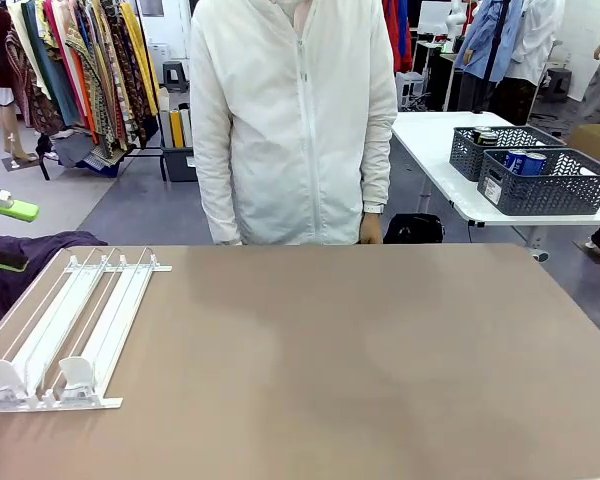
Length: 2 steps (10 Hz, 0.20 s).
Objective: Retrieve and store the cans from the dispenser.
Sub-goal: Pick up one can from the Automatic Can Dispenser and place it in the middle of the table.
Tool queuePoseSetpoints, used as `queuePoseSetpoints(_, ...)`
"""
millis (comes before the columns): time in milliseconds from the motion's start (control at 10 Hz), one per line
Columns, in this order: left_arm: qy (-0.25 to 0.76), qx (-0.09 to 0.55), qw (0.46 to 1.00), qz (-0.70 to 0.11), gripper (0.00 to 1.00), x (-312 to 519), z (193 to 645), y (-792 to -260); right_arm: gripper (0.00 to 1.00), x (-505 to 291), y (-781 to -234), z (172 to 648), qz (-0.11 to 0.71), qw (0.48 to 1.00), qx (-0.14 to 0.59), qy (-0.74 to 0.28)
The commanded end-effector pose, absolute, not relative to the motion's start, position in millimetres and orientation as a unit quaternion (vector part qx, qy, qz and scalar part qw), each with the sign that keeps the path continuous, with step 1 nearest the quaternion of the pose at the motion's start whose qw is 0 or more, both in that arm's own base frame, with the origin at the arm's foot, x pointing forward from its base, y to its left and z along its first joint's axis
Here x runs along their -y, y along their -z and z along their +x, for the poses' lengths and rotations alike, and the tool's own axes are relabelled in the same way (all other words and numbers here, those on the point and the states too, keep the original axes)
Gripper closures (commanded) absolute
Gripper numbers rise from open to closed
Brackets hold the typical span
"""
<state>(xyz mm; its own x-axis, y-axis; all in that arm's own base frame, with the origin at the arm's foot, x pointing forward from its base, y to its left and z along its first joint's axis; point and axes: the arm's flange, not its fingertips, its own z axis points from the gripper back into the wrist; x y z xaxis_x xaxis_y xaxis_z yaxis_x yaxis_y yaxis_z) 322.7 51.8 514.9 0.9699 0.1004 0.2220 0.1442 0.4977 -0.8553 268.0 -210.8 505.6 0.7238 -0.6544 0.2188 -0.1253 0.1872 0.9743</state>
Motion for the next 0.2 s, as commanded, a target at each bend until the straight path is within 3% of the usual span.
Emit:
queuePoseSetpoints(0,0.015,0.125,0.852,-0.508,0.0,-51.9,323.4,-516.1,0.0,209.3,-509.1,271.1,0.615,0.692,0.332,0.184)
queuePoseSetpoints(100,0.015,0.125,0.852,-0.508,0.0,-51.9,323.4,-516.1,0.0,209.3,-509.1,271.1,0.615,0.692,0.332,0.184)
